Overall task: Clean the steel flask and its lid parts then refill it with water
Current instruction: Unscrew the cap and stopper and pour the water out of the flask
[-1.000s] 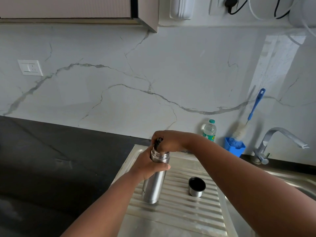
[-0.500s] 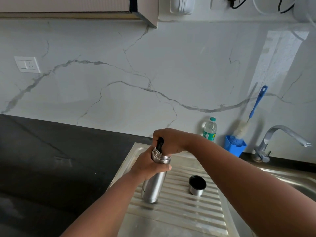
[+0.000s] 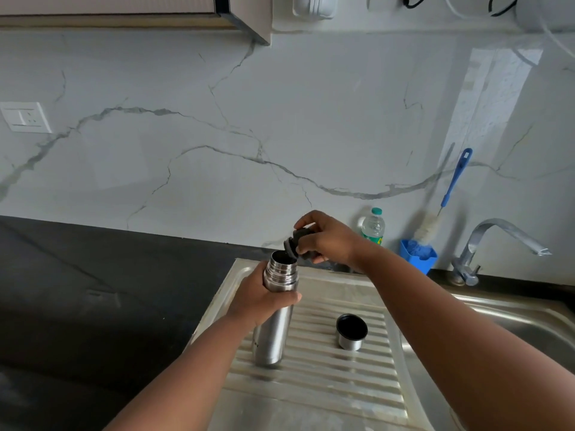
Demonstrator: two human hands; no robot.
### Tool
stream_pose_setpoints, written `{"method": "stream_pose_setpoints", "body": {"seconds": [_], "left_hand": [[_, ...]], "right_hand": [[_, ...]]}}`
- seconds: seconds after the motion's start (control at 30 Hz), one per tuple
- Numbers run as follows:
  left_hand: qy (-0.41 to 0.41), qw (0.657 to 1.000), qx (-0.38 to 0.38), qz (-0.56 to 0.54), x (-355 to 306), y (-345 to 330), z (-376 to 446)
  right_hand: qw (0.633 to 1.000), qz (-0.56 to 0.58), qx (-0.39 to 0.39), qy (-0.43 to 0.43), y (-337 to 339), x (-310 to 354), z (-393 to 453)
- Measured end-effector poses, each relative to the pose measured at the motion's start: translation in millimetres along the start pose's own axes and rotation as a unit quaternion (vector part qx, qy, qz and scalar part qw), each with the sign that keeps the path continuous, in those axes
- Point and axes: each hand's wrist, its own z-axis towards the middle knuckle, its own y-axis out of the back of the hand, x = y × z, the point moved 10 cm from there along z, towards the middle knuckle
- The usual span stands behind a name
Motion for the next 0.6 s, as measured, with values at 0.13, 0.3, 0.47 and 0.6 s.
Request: {"method": "stream_pose_setpoints", "body": {"seconds": [0.13,0.3,0.47,0.6], "left_hand": [[0.004,0.999,-0.029,0.014,4.0,5.1,-2.8],[0.015,0.997,-0.072,0.007,10.7,18.7,-3.0],[0.009,0.996,-0.092,0.011,15.2,23.1,-6.3],[0.003,0.995,-0.097,0.003,17.2,25.0,-7.2]], "right_hand": [[0.993,0.086,-0.042,-0.07,12.3,-41.5,-1.5],[0.992,-0.071,0.005,-0.103,-8.0,-90.3,-13.3],[0.932,-0.335,0.109,-0.084,-63.1,-138.8,-24.5],[0.903,-0.39,0.158,-0.086,-90.0,-166.6,-31.9]]}}
